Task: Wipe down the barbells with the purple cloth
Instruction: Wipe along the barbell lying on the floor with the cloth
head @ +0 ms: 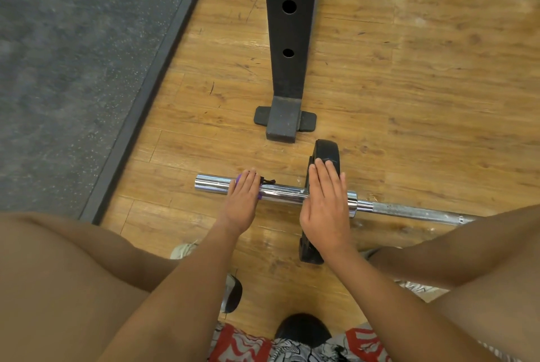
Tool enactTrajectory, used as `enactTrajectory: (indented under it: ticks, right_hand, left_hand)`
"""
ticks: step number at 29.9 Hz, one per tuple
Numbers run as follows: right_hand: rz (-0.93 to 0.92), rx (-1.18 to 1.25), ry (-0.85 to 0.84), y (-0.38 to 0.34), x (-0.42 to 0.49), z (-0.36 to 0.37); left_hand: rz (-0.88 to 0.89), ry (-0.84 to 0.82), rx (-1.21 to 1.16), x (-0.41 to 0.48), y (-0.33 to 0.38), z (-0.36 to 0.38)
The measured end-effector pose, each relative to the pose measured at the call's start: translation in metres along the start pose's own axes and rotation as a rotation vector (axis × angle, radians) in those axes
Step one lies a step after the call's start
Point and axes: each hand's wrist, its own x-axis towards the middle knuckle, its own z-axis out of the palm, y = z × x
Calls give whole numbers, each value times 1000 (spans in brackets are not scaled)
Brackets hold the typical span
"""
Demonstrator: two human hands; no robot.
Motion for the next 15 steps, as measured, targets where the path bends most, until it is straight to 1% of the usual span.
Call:
enactTrajectory:
  ticks: [3, 7, 9, 13, 15]
  right_hand:
    - [-16, 1, 10, -1, -8, 1]
    - [-24, -8, 10, -2, -13, -2]
    - [-21, -16, -1, -2, -14, -3]
    - [-25, -40, -44, -3, -16, -3]
    - [-41, -51, -53, -1, -17, -3]
  left_hand:
    - [-9, 13, -20, -7, -6, 3]
    - [-132, 51, -42, -8, -21, 1]
    - [-105, 46, -43, -9, -16, 2]
    - [47, 29, -28, -14, -2, 8]
    - [12, 41, -43, -14, -7, 7]
